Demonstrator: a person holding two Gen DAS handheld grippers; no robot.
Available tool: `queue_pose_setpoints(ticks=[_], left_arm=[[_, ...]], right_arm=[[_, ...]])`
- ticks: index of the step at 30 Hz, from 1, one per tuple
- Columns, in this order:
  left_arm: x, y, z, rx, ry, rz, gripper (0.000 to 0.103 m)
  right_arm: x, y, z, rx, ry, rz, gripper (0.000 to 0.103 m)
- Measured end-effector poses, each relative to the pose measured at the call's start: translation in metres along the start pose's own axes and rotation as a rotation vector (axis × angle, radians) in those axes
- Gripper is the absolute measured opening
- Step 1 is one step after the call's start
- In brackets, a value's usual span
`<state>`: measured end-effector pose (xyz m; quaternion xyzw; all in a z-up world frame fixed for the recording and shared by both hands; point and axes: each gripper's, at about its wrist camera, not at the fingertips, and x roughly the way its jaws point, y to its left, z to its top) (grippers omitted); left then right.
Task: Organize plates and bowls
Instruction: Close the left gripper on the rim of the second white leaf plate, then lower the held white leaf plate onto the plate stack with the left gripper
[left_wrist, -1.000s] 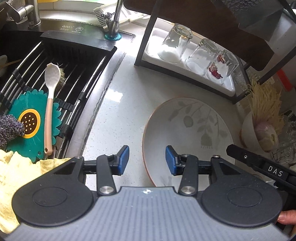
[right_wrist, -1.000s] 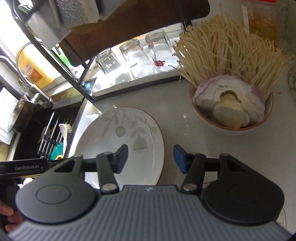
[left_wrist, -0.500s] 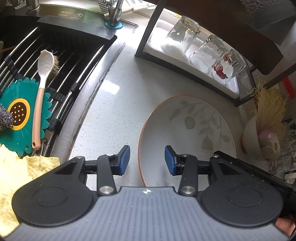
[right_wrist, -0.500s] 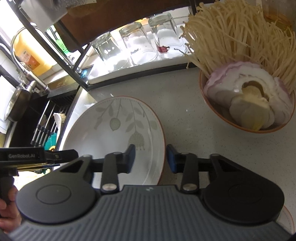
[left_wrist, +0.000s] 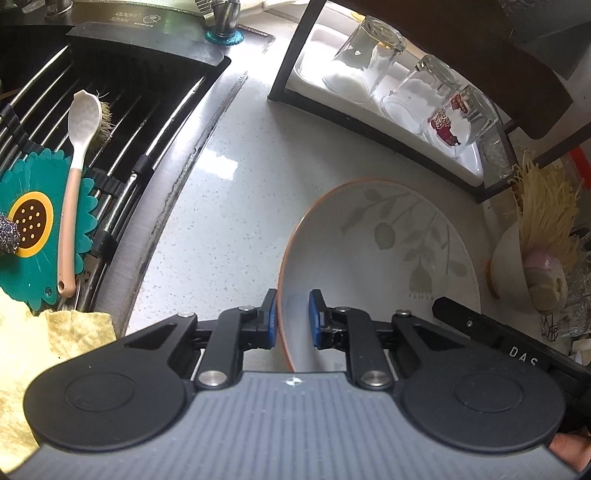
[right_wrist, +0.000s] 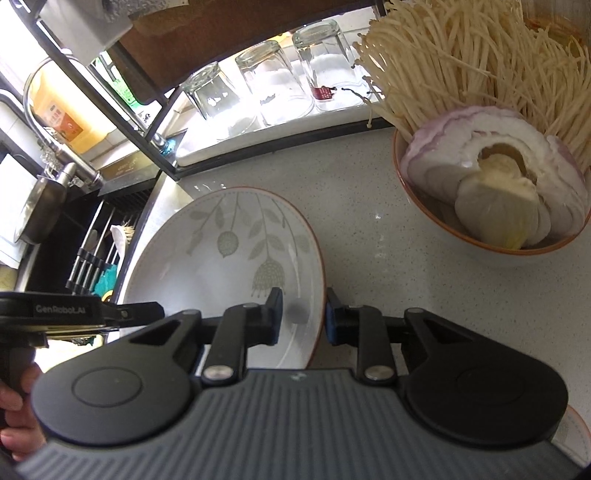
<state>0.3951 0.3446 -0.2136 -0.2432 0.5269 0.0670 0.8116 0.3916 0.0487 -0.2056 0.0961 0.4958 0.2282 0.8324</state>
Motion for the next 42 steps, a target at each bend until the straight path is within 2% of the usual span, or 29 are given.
queue_pose_setpoints(ticks=[12,21,31,42], left_arm=[[-0.028,0.001,-0.011,0.0,-0.019,-0.004,0.019],[-0.071,-0.011,-0.018,0.02,-0.077,-0.041,0.019],[-0.108,-0.035,-0.031,0.064,-0.12,-0.104,0.018],[-0.102,-0.061,-0.053,0.143,-0.069,-0.171,0.018]], right_arm=[[-0.022,0.013,0.002,-0.052,-0.034,0.033,0.026],[-0.065,0.024,0.002,-0.082,-0.109,0.048,0.026],[-0.115,0.03,-0.011,-0.1,-0.217,0.005,0.026],[-0.15,0.011,-0.035,-0.05,-0.257,-0.069,0.026]])
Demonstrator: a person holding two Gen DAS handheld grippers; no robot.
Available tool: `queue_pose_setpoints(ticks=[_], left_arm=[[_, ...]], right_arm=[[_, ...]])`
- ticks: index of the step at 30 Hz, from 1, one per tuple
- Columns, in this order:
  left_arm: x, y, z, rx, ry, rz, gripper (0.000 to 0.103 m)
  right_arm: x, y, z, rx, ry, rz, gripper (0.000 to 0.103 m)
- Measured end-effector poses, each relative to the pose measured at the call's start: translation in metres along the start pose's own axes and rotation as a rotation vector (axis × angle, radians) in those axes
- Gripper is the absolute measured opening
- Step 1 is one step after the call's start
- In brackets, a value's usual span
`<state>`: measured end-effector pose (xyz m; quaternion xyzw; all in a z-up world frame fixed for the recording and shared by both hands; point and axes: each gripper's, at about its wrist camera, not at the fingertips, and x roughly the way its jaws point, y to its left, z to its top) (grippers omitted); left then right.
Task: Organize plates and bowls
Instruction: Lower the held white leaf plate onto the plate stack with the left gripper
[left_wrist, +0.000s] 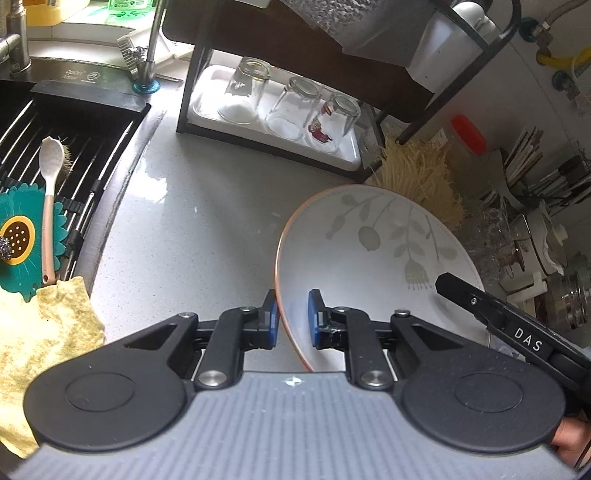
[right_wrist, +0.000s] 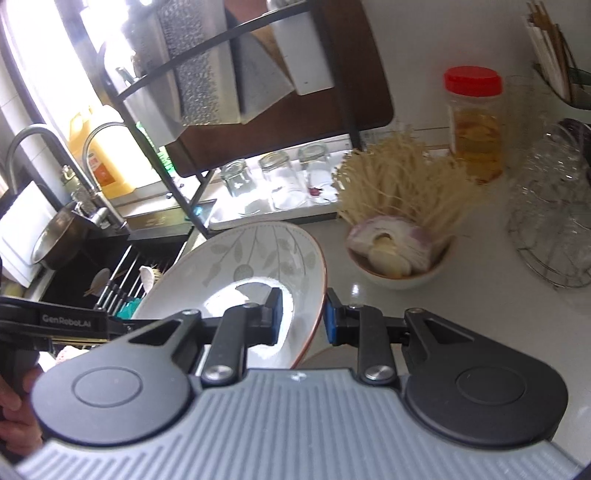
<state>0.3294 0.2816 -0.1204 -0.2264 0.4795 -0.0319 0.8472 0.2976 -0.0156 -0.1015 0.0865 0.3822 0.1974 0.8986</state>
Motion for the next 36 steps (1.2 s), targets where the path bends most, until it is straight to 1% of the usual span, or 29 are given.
queue_pose_setpoints(ticks=[6,10,14,19,24,28,32,36], left_arm=[[0.005,-0.02,-0.008,0.053,0.024,-0.033,0.018],[0.012,-0.028,-0.016,0.068,0.045,-0.053,0.019],[0.02,-0.036,-0.024,0.086,0.076,-0.068,0.019],[0.036,-0.042,-0.036,0.094,0.125,-0.073,0.019],[0.05,-0.051,-0.042,0.119,0.161,-0.067,0.018],[0.06,-0.063,-0.046,0.173,0.187,-0.066,0.019],[0.073,-0.065,-0.051,0.175,0.228,-0.082,0.019],[0.082,-0.07,-0.052,0.195,0.257,-0.072,0.019]], right_arm=[[-0.021,-0.015,-0.013,0.043,-0.02,-0.041,0.026],[-0.033,-0.023,-0.023,0.033,-0.029,-0.058,0.026],[-0.04,-0.034,-0.034,0.051,-0.018,-0.083,0.026],[-0.041,-0.046,-0.05,0.079,0.01,-0.113,0.026],[-0.039,-0.053,-0.062,0.088,0.03,-0.156,0.026],[-0.04,-0.062,-0.071,0.102,0.036,-0.191,0.026],[-0.039,-0.068,-0.077,0.104,0.03,-0.214,0.026],[-0.035,-0.07,-0.083,0.107,0.036,-0.245,0.026]])
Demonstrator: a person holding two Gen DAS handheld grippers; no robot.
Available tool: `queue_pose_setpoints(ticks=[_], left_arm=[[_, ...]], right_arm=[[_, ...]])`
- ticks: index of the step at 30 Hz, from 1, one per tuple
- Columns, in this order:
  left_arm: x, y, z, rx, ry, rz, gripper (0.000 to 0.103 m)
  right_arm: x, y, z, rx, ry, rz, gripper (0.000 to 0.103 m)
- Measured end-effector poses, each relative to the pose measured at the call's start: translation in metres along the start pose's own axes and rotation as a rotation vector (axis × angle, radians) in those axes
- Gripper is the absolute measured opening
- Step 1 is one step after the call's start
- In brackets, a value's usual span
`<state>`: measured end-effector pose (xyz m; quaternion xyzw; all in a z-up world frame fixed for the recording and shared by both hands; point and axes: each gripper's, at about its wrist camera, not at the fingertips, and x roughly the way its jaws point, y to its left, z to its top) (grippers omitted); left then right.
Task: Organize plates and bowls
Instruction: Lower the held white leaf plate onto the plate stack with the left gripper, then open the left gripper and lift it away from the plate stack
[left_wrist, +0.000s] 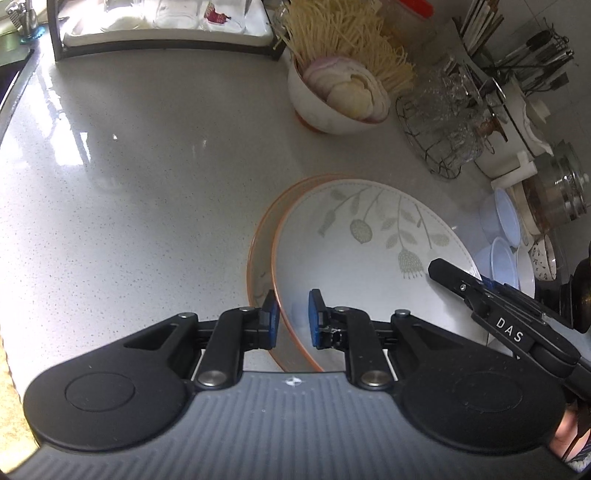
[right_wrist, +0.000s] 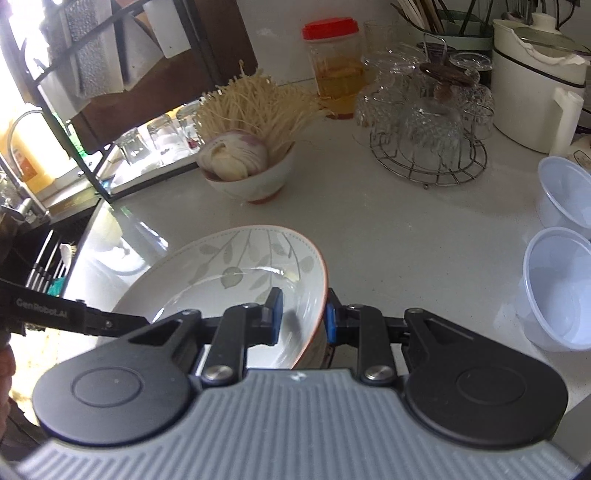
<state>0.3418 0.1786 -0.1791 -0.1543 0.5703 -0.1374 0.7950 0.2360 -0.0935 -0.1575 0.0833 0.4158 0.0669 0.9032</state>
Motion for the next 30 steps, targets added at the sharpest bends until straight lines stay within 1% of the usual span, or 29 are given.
queue_pose_setpoints(ticks=[4,6,11,15,19,22,26,30], left_arm=[[0.006,-0.003,0.0,0.004,0.03,-0.006,0.019],[0.01,-0.006,0.0,0.012,0.052,-0.001,0.019],[0.016,-0.005,0.002,0.013,0.078,0.01,0.019],[0.016,-0.004,0.003,0.005,0.08,0.002,0.019],[0.011,0.001,0.005,-0.031,0.081,-0.016,0.02],[0.003,0.005,0.004,-0.056,0.05,-0.033,0.02],[-0.003,0.009,0.003,-0.076,0.047,-0.042,0.021],[-0.009,0.009,0.0,-0.077,0.04,-0.017,0.023]], right_arm=[[0.002,-0.002,-0.005,0.014,-0.015,-0.029,0.026],[0.007,-0.002,-0.008,0.015,-0.009,-0.052,0.026],[0.014,-0.002,-0.012,0.015,-0.011,-0.069,0.026],[0.018,-0.003,-0.011,0.025,-0.012,-0.065,0.026],[0.023,-0.001,-0.01,0.037,-0.003,-0.063,0.027],[0.027,0.001,-0.009,0.026,0.001,-0.076,0.026],[0.029,0.002,-0.009,0.014,-0.007,-0.08,0.026],[0.029,0.001,-0.007,0.02,-0.01,-0.072,0.027]])
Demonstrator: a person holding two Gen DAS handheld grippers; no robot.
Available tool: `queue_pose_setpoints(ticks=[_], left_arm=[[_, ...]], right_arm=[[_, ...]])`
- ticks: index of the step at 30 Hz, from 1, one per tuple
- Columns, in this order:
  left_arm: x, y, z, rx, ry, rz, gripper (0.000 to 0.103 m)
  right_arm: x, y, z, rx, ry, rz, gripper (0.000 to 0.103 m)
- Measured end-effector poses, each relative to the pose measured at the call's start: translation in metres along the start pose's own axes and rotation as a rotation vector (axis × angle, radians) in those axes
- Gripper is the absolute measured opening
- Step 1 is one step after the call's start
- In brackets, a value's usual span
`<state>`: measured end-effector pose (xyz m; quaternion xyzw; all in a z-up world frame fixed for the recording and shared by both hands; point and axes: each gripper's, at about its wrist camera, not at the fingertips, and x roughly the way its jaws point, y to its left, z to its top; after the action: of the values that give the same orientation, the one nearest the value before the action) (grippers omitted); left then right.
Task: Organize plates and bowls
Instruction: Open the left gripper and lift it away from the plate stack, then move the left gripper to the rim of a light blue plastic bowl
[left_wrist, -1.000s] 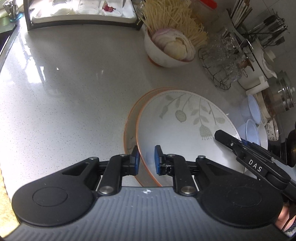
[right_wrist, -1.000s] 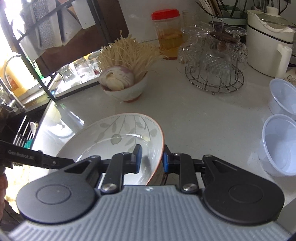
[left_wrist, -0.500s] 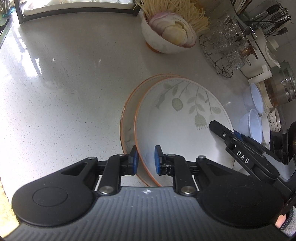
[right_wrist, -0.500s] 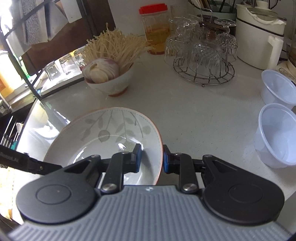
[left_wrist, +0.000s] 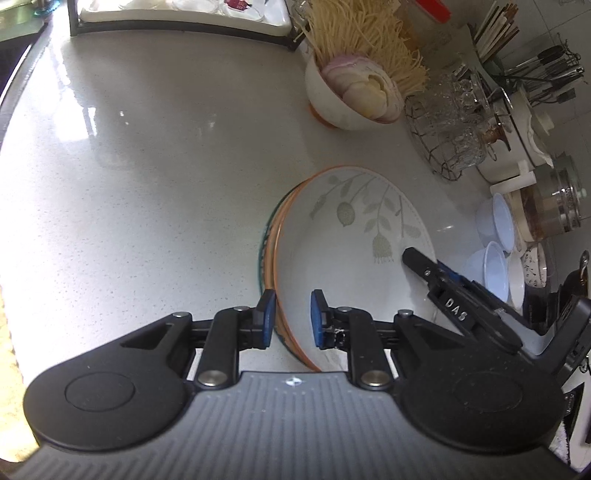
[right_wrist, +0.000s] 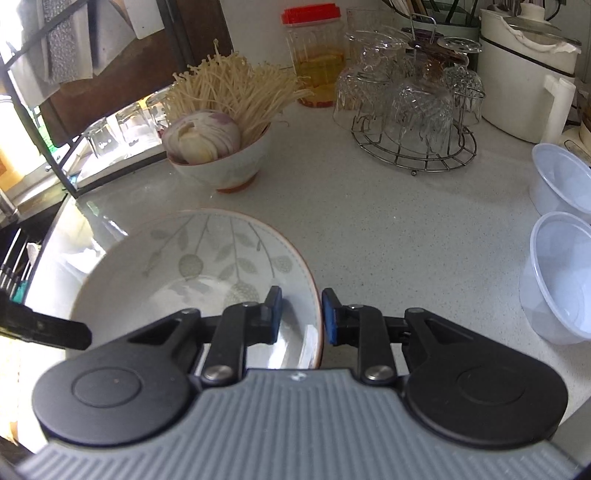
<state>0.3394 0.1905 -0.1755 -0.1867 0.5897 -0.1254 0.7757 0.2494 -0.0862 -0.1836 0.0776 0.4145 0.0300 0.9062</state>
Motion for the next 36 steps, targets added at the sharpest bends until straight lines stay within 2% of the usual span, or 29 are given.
queue_pose_setpoints(ticks=[6,17,26,32,36], left_arm=[[-0.022,0.004,-0.005,0.008,-0.069,0.009,0.024],[-0.081,-0.023,-0.027,0.121,-0.271,0.04,0.024],[-0.134,-0.05,-0.073,0.219,-0.363,0.03,0.024],[-0.162,-0.052,-0.11,0.226,-0.413,0.04,0.024],[-0.177,-0.053,-0.136,0.22,-0.437,0.031,0.024]], right_arm=[[-0.002,-0.002,0.003,0.033,-0.004,0.002,0.027],[-0.069,0.013,0.013,0.0,-0.147,0.042,0.027],[-0.16,0.028,0.006,0.006,-0.254,0.097,0.028],[-0.21,0.036,-0.014,0.006,-0.307,0.125,0.028],[-0.232,0.041,-0.029,-0.016,-0.307,0.129,0.028]])
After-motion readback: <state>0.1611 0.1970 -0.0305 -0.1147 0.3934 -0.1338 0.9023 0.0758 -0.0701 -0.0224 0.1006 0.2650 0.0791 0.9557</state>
